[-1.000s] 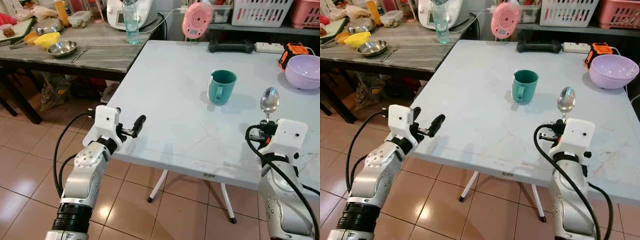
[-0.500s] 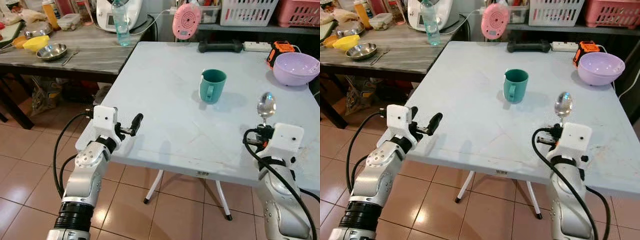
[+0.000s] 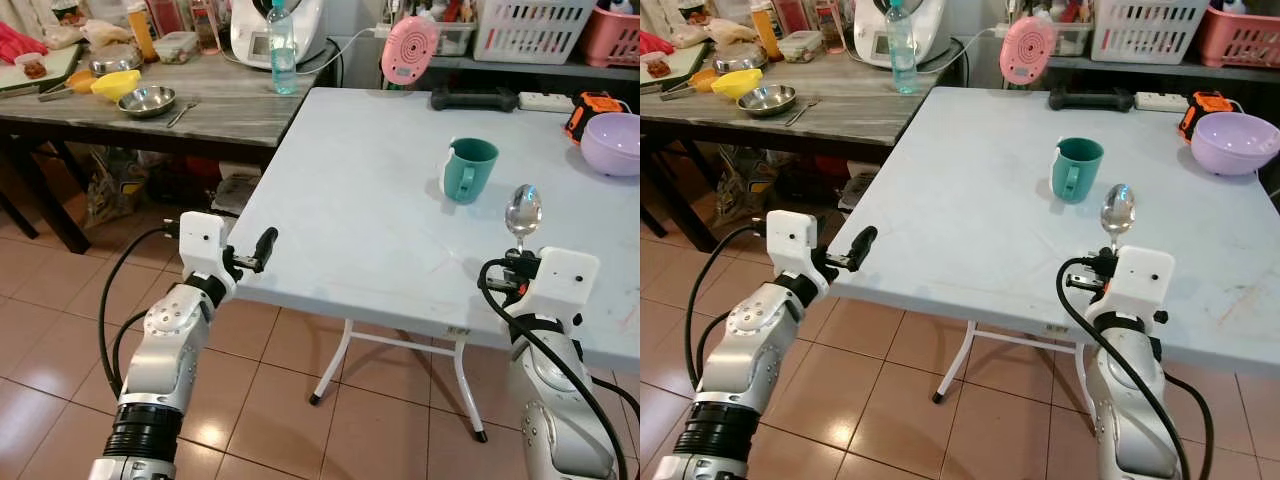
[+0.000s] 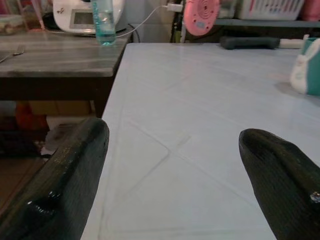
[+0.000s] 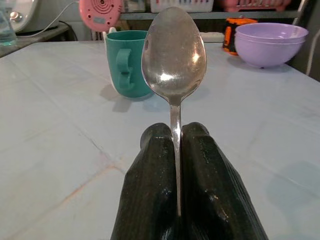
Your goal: Setting the table
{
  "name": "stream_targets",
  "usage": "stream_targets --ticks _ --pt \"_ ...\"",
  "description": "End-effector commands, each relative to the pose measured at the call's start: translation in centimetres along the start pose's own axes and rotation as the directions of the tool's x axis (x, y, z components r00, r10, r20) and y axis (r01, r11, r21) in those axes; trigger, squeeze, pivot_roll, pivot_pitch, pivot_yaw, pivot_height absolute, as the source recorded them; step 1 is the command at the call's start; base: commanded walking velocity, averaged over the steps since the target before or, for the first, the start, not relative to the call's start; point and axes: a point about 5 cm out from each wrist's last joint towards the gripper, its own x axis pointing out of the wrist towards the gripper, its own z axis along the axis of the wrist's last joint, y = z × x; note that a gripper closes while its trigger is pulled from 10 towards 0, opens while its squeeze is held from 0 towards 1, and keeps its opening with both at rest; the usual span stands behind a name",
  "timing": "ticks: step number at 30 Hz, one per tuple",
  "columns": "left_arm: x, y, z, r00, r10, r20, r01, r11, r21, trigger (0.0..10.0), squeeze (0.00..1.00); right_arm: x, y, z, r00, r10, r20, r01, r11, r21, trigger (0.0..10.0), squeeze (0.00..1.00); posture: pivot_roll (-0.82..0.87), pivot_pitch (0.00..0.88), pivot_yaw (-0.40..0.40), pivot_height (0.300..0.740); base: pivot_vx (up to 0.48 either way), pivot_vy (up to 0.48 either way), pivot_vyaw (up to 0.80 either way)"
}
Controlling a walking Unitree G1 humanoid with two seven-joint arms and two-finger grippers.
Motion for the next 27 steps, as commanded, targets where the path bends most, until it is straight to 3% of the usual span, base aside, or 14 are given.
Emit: stream_targets --ticks 1,21,27 --pt "0.07 0.36 0.26 1.0 0.009 0.006 -0.009 1.0 0.024 10.0 0.0 -0.06 -0.08 0.2 1.0 -0.003 0.013 0.003 1.0 0.003 10.0 0.0 -0.09 0.044 0.06 0.74 0.0 0.435 0.0" --pt "-0.07 0.39 0.05 1.0 -0.004 0.003 0.004 0.999 0.044 10.0 0.0 -0.32 0.09 -0.05 1.0 -0.023 0.022 0.023 1.0 0.003 10.0 0.0 -0.07 0.044 0.077 0.74 0.0 0.478 0.0" --pt "-0.14 0.26 -0.13 1.0 -0.001 0.004 0.001 0.999 0.047 10.0 0.0 -0.22 0.07 -0.06 0.999 -0.021 0.024 0.021 1.0 0.001 10.0 0.0 -0.07 0.041 0.072 0.74 0.0 0.48 -0.63"
